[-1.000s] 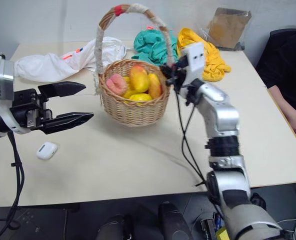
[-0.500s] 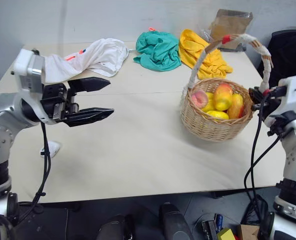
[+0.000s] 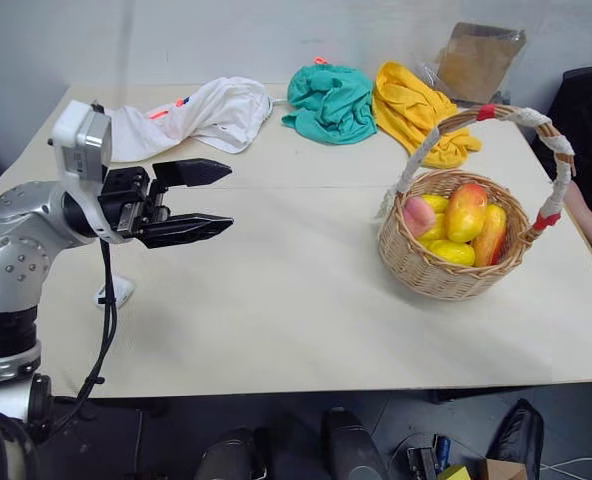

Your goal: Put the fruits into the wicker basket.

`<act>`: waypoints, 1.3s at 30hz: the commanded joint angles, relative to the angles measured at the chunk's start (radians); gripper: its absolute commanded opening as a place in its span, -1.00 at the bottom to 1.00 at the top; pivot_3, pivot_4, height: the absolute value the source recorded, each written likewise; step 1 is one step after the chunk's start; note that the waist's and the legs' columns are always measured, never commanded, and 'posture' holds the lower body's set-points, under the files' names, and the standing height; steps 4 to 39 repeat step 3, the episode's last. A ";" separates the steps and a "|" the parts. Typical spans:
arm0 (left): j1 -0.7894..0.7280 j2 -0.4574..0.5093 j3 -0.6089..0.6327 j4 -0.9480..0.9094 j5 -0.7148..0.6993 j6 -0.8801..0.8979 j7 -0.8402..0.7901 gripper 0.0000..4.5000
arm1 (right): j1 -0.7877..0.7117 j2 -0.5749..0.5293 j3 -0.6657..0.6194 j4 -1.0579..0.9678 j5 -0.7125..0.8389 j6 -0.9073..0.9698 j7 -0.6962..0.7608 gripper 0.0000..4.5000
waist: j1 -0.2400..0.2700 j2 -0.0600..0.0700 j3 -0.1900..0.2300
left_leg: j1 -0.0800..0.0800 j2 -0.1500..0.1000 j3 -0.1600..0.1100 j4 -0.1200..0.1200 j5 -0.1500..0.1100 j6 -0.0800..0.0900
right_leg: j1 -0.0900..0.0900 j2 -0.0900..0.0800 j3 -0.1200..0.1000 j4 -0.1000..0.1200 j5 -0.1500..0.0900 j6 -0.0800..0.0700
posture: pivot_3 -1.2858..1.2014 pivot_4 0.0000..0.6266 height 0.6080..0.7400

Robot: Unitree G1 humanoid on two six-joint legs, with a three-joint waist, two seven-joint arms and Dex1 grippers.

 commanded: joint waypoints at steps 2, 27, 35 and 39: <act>-0.029 0.029 0.003 0.030 0.030 -0.033 -0.070 1.00 | 0.027 -0.081 -0.115 0.094 0.003 0.049 0.161 0.98 | -0.013 -0.001 0.000 | 0.004 0.001 0.001 -0.002 0.000 0.001 | 0.003 -0.002 0.001 0.000 0.000 0.001 | 0.03 -0.52 1.00; -0.039 0.024 -0.003 0.040 0.035 -0.038 -0.080 1.00 | 0.010 -0.077 -0.093 0.092 0.010 0.048 0.150 0.98 | -0.013 -0.001 0.000 | 0.005 0.000 0.001 -0.002 0.000 0.001 | 0.005 -0.002 0.001 0.000 0.001 0.001 | 0.03 -0.52 1.00; -0.039 0.024 -0.003 0.040 0.035 -0.038 -0.080 1.00 | 0.010 -0.077 -0.093 0.092 0.010 0.048 0.150 0.98 | -0.013 -0.001 0.000 | 0.005 0.000 0.001 -0.002 0.000 0.001 | 0.005 -0.002 0.001 0.000 0.001 0.001 | 0.03 -0.52 1.00; -0.039 0.024 -0.003 0.040 0.035 -0.038 -0.080 1.00 | 0.010 -0.077 -0.093 0.092 0.010 0.048 0.150 0.98 | -0.013 -0.001 0.000 | 0.005 0.000 0.001 -0.002 0.000 0.001 | 0.005 -0.002 0.001 0.000 0.001 0.001 | 0.03 -0.52 1.00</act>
